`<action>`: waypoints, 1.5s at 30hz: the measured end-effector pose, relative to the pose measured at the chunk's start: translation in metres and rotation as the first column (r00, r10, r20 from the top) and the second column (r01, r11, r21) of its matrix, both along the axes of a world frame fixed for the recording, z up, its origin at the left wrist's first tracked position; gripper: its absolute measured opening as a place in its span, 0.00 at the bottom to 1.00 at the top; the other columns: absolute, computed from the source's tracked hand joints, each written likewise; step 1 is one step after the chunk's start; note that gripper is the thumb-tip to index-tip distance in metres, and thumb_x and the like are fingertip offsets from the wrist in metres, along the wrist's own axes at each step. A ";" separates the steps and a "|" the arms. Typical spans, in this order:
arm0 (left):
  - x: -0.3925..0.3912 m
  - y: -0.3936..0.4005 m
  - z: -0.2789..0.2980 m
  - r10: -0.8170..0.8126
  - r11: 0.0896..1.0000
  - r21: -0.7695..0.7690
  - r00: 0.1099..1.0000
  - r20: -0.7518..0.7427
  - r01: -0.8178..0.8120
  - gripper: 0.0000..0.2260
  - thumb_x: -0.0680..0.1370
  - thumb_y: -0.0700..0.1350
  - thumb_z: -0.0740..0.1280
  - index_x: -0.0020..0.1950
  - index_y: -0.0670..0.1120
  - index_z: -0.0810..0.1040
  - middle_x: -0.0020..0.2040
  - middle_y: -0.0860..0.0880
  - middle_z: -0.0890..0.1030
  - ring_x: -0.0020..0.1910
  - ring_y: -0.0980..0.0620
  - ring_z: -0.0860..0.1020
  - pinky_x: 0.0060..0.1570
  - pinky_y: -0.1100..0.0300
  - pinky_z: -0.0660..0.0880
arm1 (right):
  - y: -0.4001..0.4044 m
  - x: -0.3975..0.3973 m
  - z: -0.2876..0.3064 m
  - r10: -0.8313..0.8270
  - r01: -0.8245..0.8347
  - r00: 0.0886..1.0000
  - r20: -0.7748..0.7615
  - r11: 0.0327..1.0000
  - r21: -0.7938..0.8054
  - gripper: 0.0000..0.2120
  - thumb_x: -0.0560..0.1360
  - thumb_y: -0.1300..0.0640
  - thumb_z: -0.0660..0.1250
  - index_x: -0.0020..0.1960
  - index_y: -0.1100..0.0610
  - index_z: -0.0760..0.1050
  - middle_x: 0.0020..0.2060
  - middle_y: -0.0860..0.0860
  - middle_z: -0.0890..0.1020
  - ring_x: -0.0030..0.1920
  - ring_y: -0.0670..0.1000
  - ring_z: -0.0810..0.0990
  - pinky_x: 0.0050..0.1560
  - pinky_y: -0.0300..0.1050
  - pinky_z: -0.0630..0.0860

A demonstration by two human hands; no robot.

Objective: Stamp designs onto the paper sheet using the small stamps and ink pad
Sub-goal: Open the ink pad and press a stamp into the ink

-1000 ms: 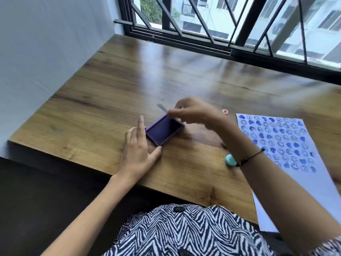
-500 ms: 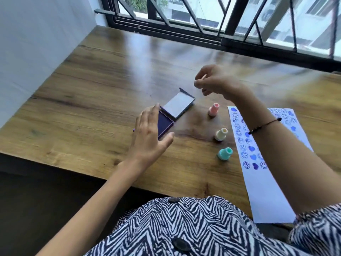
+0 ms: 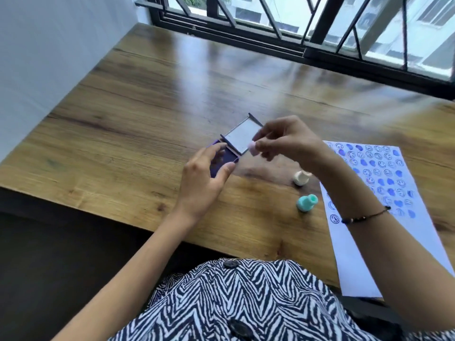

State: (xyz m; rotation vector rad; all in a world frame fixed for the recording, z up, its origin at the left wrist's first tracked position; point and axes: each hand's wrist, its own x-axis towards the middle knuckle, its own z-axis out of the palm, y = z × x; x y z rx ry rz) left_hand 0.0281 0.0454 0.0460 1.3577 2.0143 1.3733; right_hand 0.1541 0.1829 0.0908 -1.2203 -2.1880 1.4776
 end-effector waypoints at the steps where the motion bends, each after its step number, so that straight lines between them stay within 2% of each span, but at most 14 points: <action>1: 0.001 -0.001 0.002 -0.006 1.000 0.004 0.995 0.101 0.006 0.14 0.71 0.42 0.69 0.57 0.47 0.77 0.50 0.46 0.82 0.48 0.51 0.80 0.54 0.59 0.75 | -0.011 -0.005 0.001 0.021 -0.030 0.995 -0.102 0.996 -0.084 0.06 0.70 0.68 0.69 0.46 0.69 0.77 0.32 0.60 0.80 0.27 0.48 0.76 0.30 0.41 0.77; 5: -0.004 -0.009 0.001 0.028 0.998 0.052 0.961 0.276 -0.044 0.09 0.72 0.42 0.69 0.50 0.51 0.80 0.45 0.51 0.84 0.42 0.63 0.80 0.47 0.67 0.75 | -0.039 -0.028 -0.004 0.023 -0.068 0.966 -0.257 0.984 -0.165 0.05 0.71 0.68 0.68 0.45 0.70 0.76 0.29 0.57 0.77 0.26 0.48 0.73 0.27 0.36 0.72; 10: -0.022 -0.021 -0.003 0.061 0.996 0.028 0.897 0.438 -0.082 0.06 0.72 0.40 0.68 0.48 0.46 0.80 0.40 0.48 0.82 0.38 0.55 0.79 0.44 0.61 0.77 | -0.048 -0.045 -0.013 0.046 -0.091 0.947 -0.316 0.988 -0.127 0.03 0.70 0.69 0.68 0.43 0.63 0.77 0.28 0.55 0.75 0.26 0.44 0.73 0.28 0.35 0.71; 12: -0.030 -0.025 -0.005 0.113 0.987 0.036 0.838 0.534 -0.156 0.04 0.72 0.38 0.68 0.46 0.44 0.79 0.37 0.49 0.80 0.33 0.56 0.78 0.39 0.64 0.77 | -0.046 -0.050 -0.013 0.039 -0.046 0.957 -0.286 0.999 -0.019 0.04 0.70 0.68 0.69 0.43 0.61 0.77 0.30 0.55 0.76 0.29 0.44 0.73 0.31 0.36 0.71; 14: -0.036 -0.029 -0.010 0.159 0.975 0.033 0.800 0.579 -0.218 0.04 0.73 0.37 0.67 0.46 0.43 0.78 0.36 0.49 0.79 0.31 0.59 0.77 0.35 0.68 0.76 | -0.042 -0.054 -0.012 0.051 -0.010 0.979 -0.196 0.979 0.203 0.04 0.69 0.68 0.69 0.42 0.60 0.79 0.33 0.54 0.77 0.33 0.47 0.74 0.36 0.39 0.70; 16: -0.040 -0.033 -0.015 0.178 0.972 0.018 0.786 0.591 -0.234 0.04 0.73 0.37 0.66 0.47 0.42 0.78 0.36 0.48 0.78 0.30 0.59 0.77 0.35 0.68 0.76 | -0.042 -0.061 -0.012 0.067 -0.013 0.993 -0.094 0.874 0.487 0.06 0.69 0.68 0.65 0.41 0.61 0.80 0.34 0.51 0.77 0.34 0.48 0.75 0.37 0.32 0.68; 17: -0.040 -0.034 -0.017 0.183 0.972 0.010 0.782 0.596 -0.236 0.04 0.73 0.36 0.66 0.48 0.42 0.77 0.36 0.48 0.78 0.30 0.59 0.76 0.35 0.68 0.77 | -0.045 -0.064 -0.013 0.086 -0.040 0.995 -0.054 0.818 0.574 0.07 0.69 0.68 0.64 0.41 0.61 0.80 0.35 0.53 0.78 0.35 0.51 0.76 0.38 0.34 0.70; 19: -0.039 -0.036 -0.023 0.199 0.970 -0.006 0.776 0.598 -0.244 0.05 0.74 0.37 0.66 0.48 0.41 0.77 0.36 0.48 0.78 0.32 0.57 0.76 0.37 0.67 0.77 | -0.055 -0.071 -0.021 0.159 -0.161 0.985 0.062 0.744 0.648 0.07 0.70 0.67 0.63 0.43 0.63 0.79 0.40 0.59 0.81 0.43 0.58 0.76 0.44 0.48 0.73; 22: -0.037 -0.039 -0.030 0.240 0.961 -0.036 0.766 0.596 -0.274 0.06 0.74 0.38 0.66 0.50 0.41 0.77 0.38 0.48 0.79 0.35 0.52 0.77 0.41 0.61 0.77 | -0.067 -0.073 -0.039 0.250 -0.320 0.947 0.202 0.671 0.669 0.07 0.71 0.68 0.61 0.43 0.64 0.78 0.42 0.61 0.80 0.46 0.60 0.74 0.45 0.54 0.72; 26: -0.036 -0.041 -0.032 0.249 0.959 -0.025 0.795 0.554 -0.282 0.05 0.73 0.42 0.67 0.48 0.45 0.78 0.42 0.48 0.80 0.39 0.49 0.79 0.45 0.54 0.78 | -0.064 -0.076 -0.044 0.269 -0.345 0.937 0.222 0.618 0.707 0.07 0.71 0.68 0.61 0.43 0.65 0.77 0.41 0.61 0.80 0.44 0.60 0.73 0.43 0.54 0.71; 29: -0.036 -0.042 -0.033 0.262 0.958 -0.036 0.815 0.516 -0.286 0.06 0.72 0.45 0.67 0.48 0.46 0.78 0.42 0.48 0.80 0.41 0.49 0.79 0.50 0.48 0.79 | -0.065 -0.080 -0.048 0.301 -0.439 0.897 0.324 0.529 0.726 0.07 0.73 0.65 0.59 0.43 0.65 0.76 0.41 0.61 0.80 0.45 0.59 0.73 0.44 0.56 0.73; 34: -0.035 -0.042 -0.033 0.265 0.958 -0.042 0.823 0.503 -0.282 0.07 0.72 0.46 0.67 0.48 0.48 0.78 0.42 0.49 0.81 0.41 0.52 0.79 0.52 0.47 0.79 | -0.061 -0.088 -0.041 0.388 -0.587 0.805 0.448 0.412 0.697 0.08 0.74 0.62 0.58 0.42 0.64 0.74 0.42 0.62 0.79 0.44 0.60 0.74 0.43 0.54 0.72; 40: -0.034 -0.042 -0.033 0.259 0.958 -0.024 0.830 0.494 -0.284 0.04 0.72 0.47 0.67 0.45 0.52 0.78 0.42 0.52 0.81 0.41 0.53 0.79 0.50 0.51 0.79 | -0.059 -0.090 -0.040 0.408 -0.626 0.776 0.481 0.412 0.662 0.04 0.71 0.63 0.60 0.42 0.63 0.73 0.42 0.61 0.79 0.43 0.60 0.75 0.38 0.48 0.66; 45: -0.030 -0.042 -0.033 0.257 0.954 0.025 0.855 0.451 -0.300 0.04 0.72 0.48 0.66 0.45 0.54 0.78 0.43 0.50 0.81 0.42 0.50 0.79 0.50 0.49 0.77 | -0.067 -0.086 -0.035 0.323 -0.553 0.833 0.449 0.480 0.681 0.07 0.74 0.60 0.59 0.47 0.62 0.73 0.47 0.59 0.78 0.49 0.59 0.75 0.36 0.45 0.62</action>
